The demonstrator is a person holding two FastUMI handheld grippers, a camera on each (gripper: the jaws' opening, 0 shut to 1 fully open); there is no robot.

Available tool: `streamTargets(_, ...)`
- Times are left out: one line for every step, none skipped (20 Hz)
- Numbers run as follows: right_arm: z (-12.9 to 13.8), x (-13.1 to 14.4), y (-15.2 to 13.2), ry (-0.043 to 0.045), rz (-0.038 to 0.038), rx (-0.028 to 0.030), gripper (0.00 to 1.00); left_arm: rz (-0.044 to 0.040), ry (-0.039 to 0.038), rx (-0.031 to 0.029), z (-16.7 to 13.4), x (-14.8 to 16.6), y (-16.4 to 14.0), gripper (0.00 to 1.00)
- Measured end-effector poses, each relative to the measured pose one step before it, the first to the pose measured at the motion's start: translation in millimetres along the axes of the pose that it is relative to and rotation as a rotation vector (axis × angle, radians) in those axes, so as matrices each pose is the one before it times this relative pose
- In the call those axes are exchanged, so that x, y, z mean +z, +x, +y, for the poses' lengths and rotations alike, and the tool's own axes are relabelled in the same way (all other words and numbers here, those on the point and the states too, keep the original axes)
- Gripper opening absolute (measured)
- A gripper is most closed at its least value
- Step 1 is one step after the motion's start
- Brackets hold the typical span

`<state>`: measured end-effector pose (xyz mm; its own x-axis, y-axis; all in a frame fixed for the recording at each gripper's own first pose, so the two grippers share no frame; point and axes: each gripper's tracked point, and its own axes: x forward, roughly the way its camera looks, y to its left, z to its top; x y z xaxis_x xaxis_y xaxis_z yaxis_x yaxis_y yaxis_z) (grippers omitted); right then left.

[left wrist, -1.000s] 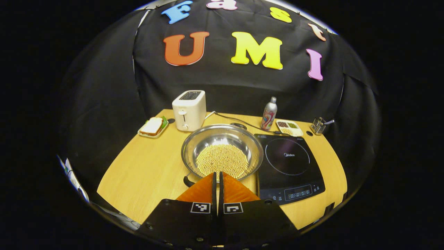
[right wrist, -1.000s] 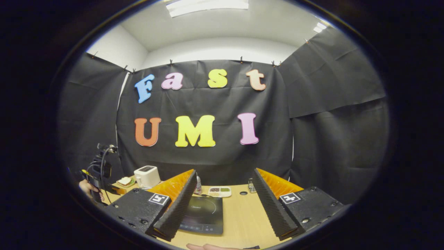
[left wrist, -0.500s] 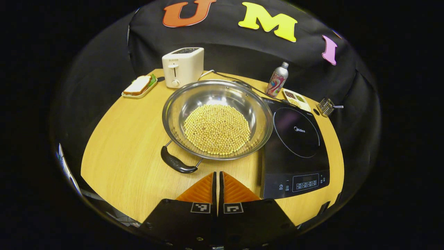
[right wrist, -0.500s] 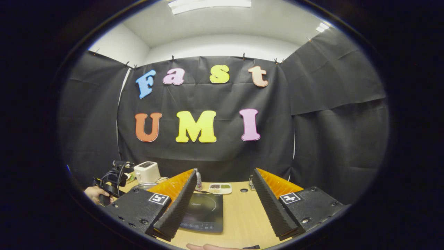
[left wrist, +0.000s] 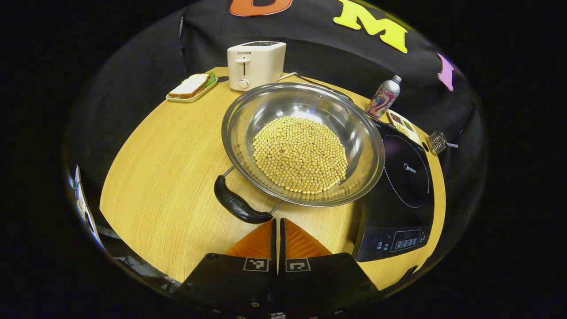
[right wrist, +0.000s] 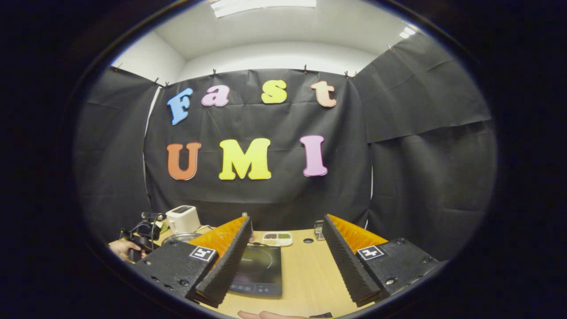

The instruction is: First push the handle of the pot to place it horizontally, then grasp the pot with both hands and set it on the induction cooktop.

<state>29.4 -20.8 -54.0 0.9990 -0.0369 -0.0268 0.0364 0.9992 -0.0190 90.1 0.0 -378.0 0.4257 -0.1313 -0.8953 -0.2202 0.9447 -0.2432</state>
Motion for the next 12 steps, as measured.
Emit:
streamTargets(-1.63,1.13,0.19,0.00251,-0.00557,-0.00617,0.96,-0.0089,-0.01337,0.00698,2.67,0.28,-0.37,0.1)
streamTargets(-1.71,-1.31,1.27,0.00215,-0.00454,-0.00702,1.0,-0.00596,-0.00732,0.00463,3.32,1.74,1.86,0.11)
streamTargets(-0.54,0.12,1.22,0.00041,-0.00237,-0.00268,0.96,-0.00746,-0.00794,0.00415,3.88,2.62,0.73,0.11)
streamTargets(0.67,-0.26,0.41,0.00079,-0.0014,0.00005,0.96,-0.00655,-0.01364,0.00373,3.82,2.38,1.2,0.0)
streamTargets(1.16,-1.13,1.09,0.00157,-0.00138,0.0003,0.96,-0.00535,-0.01246,0.00276,3.07,1.99,1.7,0.11)
streamTargets(1.85,-0.31,1.38,0.00022,-0.00118,0.00124,0.96,-0.00537,-0.01203,-0.00417,2.68,1.86,0.38,0.0)
streamTargets(1.42,-0.07,1.62,-0.00127,-0.00154,0.00166,0.96,-0.0036,-0.00936,-0.0015,3.94,0.15,-0.57,0.0)
streamTargets(2.11,-0.79,2.51,-0.00249,0.00033,0.00118,0.96,-0.00364,-0.00539,0.00046,3.9,1.73,0.47,0.1)
streamTargets(2.16,-0.03,1.64,-0.00138,-0.00041,0.00208,0.96,-0.00455,-0.00644,0.00314,4.7,3.45,1.29,0.0)
streamTargets(2.56,-0.17,1.33,-0.00062,0.0,0.00367,0.96,-0.00104,-0.00737,0.00562,4.43,2.22,0.56,0.11)
streamTargets(2.8,0.61,1.19,-0.00102,0.00124,0.00275,0.96,-0.00119,-0.00646,-0.00035,3.42,2.12,1.23,0.11)
streamTargets(2.43,-1.8,0.39,-0.00495,0.00736,0.00284,0.96,-0.00151,-0.00316,0.0004,2.12,2.25,1.36,0.0)
